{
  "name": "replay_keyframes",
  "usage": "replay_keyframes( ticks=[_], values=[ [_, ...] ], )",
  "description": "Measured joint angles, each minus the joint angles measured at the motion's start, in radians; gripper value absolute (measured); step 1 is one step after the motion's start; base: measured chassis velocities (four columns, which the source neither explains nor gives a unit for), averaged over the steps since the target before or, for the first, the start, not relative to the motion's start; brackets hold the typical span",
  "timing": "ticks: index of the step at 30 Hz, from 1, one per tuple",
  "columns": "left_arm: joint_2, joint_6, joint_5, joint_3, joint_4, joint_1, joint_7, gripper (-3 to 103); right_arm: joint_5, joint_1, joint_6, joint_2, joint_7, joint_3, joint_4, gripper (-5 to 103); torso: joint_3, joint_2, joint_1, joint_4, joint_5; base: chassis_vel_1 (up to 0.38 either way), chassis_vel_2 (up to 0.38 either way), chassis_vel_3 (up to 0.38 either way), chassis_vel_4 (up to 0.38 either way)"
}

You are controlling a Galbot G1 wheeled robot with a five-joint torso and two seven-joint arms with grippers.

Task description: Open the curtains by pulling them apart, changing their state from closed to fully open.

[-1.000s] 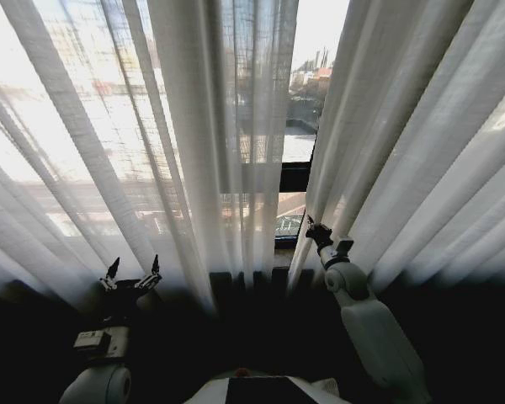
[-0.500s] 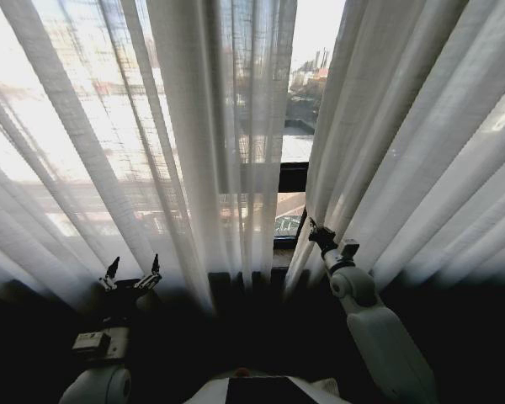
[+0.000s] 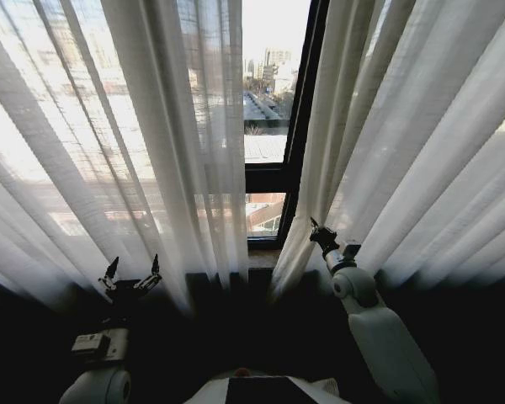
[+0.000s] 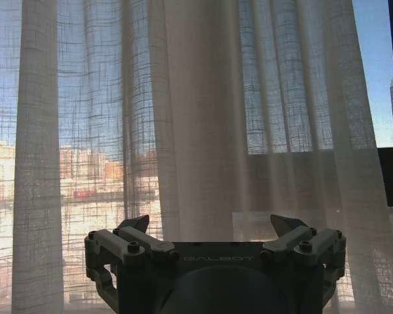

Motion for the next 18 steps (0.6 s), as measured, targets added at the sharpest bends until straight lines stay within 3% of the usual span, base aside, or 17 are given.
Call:
replay_keyframes(
  ticks=[18],
  values=[
    [-0.005,0.000,0.013,0.006,0.006,-0.004,0.003,100,0.006,-0.003,0.004,0.001,-0.004,0.016,-0.016,0,0.000,0.000,0.000,0.0002,0.0003,-0.358,-0.347,0.349,0.356]
  ],
)
